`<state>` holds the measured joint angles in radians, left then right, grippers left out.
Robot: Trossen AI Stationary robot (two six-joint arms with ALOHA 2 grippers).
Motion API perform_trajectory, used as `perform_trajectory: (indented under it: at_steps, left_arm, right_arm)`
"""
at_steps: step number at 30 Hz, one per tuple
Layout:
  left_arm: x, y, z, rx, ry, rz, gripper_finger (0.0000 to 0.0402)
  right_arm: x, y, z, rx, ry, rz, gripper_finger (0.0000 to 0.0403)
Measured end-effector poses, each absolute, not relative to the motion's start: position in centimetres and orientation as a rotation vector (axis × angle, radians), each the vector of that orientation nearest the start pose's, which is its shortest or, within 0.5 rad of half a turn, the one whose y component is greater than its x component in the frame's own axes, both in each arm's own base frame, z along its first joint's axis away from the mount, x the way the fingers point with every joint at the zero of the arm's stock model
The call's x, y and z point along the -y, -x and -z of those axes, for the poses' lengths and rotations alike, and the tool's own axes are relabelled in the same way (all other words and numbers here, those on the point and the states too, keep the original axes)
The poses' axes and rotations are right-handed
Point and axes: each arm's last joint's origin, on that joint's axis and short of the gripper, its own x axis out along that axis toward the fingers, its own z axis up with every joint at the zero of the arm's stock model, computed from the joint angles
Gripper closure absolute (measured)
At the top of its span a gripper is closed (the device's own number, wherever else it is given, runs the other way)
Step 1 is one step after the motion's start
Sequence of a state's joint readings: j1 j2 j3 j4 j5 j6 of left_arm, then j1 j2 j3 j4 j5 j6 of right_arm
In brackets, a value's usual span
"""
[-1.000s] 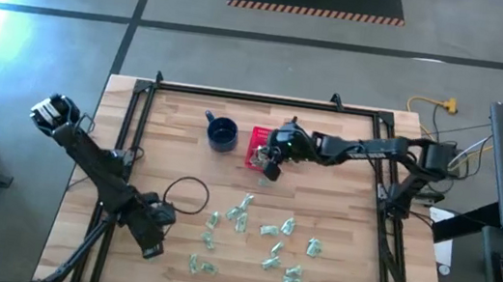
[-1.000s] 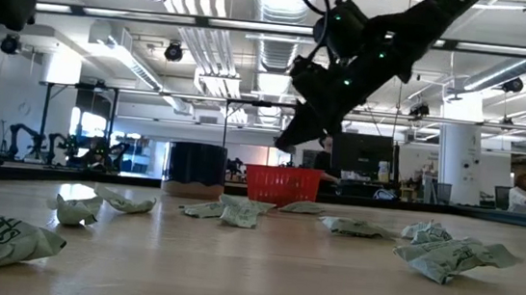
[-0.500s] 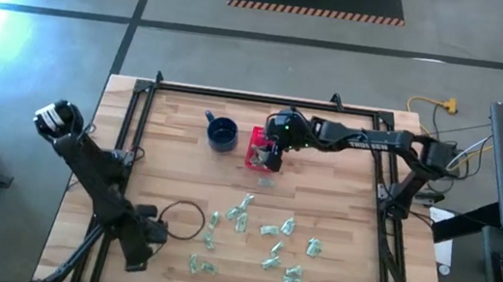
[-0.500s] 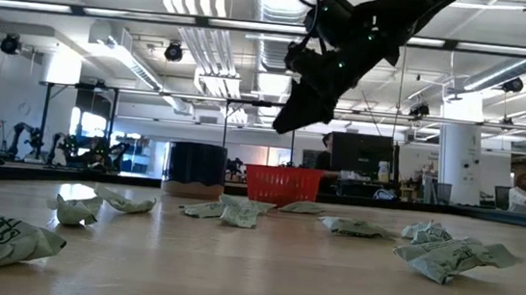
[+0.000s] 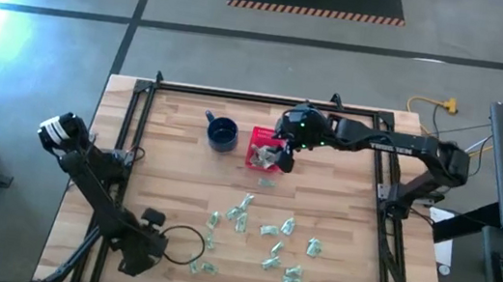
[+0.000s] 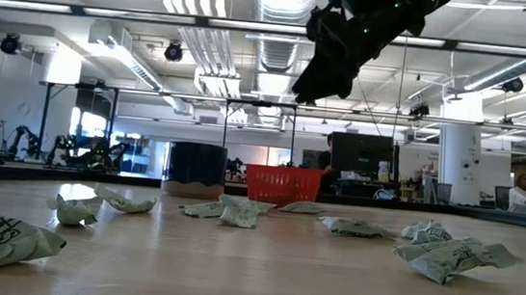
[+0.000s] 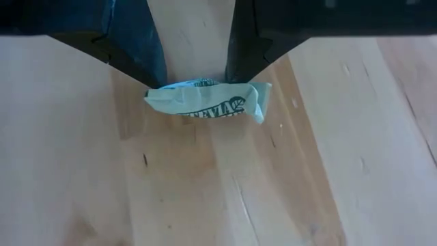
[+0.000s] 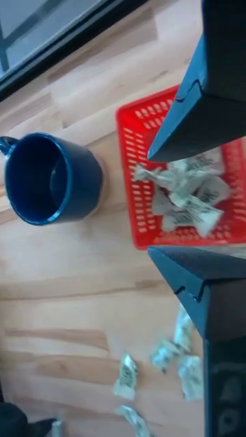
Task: Pick and place Stevia / Truvia into bins
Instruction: Put the stevia packet into the basket
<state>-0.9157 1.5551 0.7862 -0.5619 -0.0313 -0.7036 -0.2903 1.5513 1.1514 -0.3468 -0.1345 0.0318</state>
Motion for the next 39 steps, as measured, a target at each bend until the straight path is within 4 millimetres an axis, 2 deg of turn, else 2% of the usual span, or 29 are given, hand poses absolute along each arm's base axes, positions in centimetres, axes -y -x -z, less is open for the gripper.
perform_trajectory:
  at_steps: [10, 20, 28, 39]
  left_arm:
    - [20.2, -16.2, -15.6, -1.274, -0.022, 0.228, 0.0262]
    - [20.5, -16.8, -16.6, -1.147, 0.010, 0.220, 0.0262]
    - [20.0, -16.4, -15.6, -1.173, -0.064, 0.235, 0.0262]
    - [19.5, -16.2, -14.1, -1.232, -0.056, 0.200, 0.0268]
  right_arm:
    - [7.9, -30.6, -27.3, -0.749, -0.209, 0.149, 0.0199]
    - [7.3, -30.0, -25.4, -0.806, -0.255, 0.154, 0.0199]
    - [6.4, -29.9, -24.8, -0.830, -0.251, 0.129, 0.0199]
    - [5.6, -30.0, -24.7, -0.835, -0.264, 0.114, 0.0199]
